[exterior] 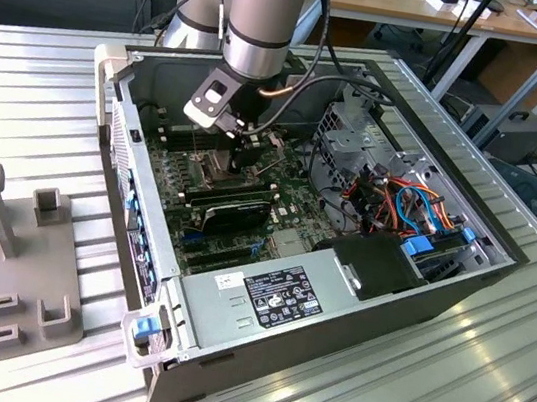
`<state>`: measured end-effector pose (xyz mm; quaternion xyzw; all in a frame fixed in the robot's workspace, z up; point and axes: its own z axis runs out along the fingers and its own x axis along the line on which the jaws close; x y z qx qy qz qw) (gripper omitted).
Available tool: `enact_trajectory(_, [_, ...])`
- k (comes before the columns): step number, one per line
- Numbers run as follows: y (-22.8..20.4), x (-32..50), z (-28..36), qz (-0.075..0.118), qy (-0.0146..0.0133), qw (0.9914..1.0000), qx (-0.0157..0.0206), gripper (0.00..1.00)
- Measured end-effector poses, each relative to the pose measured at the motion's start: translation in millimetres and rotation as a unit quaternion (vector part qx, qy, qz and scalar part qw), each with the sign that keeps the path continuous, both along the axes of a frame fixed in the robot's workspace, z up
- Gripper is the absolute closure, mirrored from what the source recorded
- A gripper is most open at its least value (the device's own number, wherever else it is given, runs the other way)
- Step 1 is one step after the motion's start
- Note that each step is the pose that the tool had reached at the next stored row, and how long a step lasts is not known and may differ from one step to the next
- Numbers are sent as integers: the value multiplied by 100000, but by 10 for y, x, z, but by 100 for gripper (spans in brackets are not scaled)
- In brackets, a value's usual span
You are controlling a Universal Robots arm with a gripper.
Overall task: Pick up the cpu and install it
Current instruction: 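Place the cpu into insertion slot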
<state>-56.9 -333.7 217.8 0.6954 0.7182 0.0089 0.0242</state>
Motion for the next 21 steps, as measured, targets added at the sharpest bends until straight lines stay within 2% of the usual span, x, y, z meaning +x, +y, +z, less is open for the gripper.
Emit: enact_trajectory(21, [-2, 0, -7, -7, -5, 100000, 8, 46])
